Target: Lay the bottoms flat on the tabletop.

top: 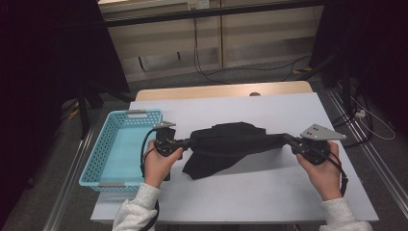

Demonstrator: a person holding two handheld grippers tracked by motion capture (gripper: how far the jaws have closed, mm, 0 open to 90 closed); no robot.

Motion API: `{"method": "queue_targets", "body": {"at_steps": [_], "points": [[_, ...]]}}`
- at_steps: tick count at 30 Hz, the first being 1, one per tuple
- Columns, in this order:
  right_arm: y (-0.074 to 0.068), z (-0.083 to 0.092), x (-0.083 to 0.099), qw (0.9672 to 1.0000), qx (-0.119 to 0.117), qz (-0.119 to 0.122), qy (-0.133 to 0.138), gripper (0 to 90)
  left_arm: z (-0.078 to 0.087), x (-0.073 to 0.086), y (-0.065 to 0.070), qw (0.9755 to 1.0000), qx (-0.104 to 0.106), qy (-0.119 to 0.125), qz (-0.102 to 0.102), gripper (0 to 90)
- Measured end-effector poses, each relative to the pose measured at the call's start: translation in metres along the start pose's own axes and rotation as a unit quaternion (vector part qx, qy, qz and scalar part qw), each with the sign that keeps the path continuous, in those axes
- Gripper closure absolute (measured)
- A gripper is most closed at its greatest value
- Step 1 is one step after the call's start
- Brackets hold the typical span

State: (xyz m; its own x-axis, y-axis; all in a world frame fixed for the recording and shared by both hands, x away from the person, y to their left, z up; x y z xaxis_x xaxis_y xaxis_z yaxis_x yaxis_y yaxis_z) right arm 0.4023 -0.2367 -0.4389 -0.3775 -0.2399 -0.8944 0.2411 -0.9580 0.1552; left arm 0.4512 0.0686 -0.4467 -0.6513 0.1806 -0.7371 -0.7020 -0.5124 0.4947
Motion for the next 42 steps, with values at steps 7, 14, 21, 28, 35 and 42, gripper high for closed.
{"method": "queue_targets", "body": {"at_steps": [7,14,21,28,35,42], "points": [[0.004,0.001,-0.006,1.0000,0.002,0.003,0.004,90.0,-0.001,-0.007,0.002,1.0000,0.003,0.001,0.009,84.7],[0.008,-0.003,-0.011,1.0000,0.001,0.007,-0.004,90.0,0.001,-0.022,0.002,0.9999,-0.006,0.008,0.013,84.6],[0.012,-0.005,-0.010,0.9999,0.003,0.007,-0.006,90.0,-0.003,-0.027,0.006,0.9999,-0.007,-0.001,0.007,84.7],[0.016,-0.007,-0.014,0.9999,-0.002,0.005,-0.008,90.0,-0.005,-0.037,0.001,0.9998,-0.017,0.009,0.008,84.7],[0.019,-0.015,-0.024,0.9999,-0.006,0.008,-0.008,90.0,-0.004,-0.046,-0.004,0.9995,-0.027,0.009,0.015,84.8],[0.019,-0.027,-0.030,0.9998,-0.015,0.007,-0.010,90.0,-0.005,-0.054,-0.011,0.9993,-0.032,0.005,0.022,84.7]]}}
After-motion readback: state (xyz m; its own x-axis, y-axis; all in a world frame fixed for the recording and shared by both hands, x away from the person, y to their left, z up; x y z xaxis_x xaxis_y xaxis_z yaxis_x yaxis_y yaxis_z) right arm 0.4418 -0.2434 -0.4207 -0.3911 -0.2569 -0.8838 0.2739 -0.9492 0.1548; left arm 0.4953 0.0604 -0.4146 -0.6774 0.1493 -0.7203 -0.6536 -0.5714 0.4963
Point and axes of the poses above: each handheld gripper's, and its own axes: z roughly backward along the jaws, x roughly out of its underside, y roughly to its right, the point moved 10 cm from there along -z, roughly forward along the jaws, and after that the axes turned 13 degrees about x, right-handed, at the moved point
